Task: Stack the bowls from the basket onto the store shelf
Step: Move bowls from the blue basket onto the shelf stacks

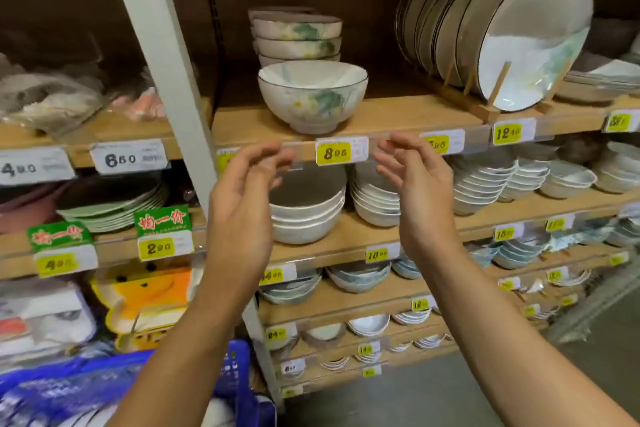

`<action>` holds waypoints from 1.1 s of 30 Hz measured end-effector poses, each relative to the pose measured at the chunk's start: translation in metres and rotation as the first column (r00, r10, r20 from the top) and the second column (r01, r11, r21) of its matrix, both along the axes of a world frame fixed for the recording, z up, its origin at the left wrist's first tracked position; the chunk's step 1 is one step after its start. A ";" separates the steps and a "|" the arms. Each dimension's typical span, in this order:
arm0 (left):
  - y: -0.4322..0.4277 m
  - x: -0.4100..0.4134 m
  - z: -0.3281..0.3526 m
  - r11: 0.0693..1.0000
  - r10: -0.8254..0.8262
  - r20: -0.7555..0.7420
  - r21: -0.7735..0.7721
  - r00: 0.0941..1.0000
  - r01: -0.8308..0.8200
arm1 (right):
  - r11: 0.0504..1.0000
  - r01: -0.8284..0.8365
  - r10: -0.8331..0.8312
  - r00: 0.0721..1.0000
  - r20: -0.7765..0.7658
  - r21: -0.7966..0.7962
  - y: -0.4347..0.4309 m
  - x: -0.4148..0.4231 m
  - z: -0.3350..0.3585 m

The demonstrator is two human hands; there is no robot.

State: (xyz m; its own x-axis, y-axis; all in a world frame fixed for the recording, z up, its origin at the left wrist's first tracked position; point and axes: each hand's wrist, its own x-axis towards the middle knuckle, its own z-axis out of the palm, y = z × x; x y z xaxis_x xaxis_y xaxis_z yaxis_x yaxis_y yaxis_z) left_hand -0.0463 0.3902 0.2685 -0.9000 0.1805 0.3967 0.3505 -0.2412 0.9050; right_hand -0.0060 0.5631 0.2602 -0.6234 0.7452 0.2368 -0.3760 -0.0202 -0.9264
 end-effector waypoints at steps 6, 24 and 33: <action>-0.075 0.052 -0.071 0.986 0.131 0.318 -0.138 0.939 -0.091 | 0.978 -0.150 0.172 0.973 0.152 -0.147 -0.049 0.062 -0.063; -0.330 0.116 -0.227 0.844 0.395 0.650 -0.536 0.649 0.023 | 0.736 -0.518 0.656 0.382 0.651 -0.436 -0.255 0.127 -0.219; -0.418 0.015 -0.292 0.736 0.312 0.682 -0.614 0.662 0.285 | 0.775 -0.524 0.508 0.186 0.841 -0.353 -0.359 0.050 -0.290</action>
State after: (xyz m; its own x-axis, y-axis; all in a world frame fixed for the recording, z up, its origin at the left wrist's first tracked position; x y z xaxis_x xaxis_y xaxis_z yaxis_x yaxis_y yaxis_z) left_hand -0.0311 -0.0276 -0.0232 -0.8193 0.0908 -0.5661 -0.4639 0.4753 0.7476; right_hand 0.0444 0.2038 -0.0301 -0.7031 0.1719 -0.6900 0.7107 0.1408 -0.6892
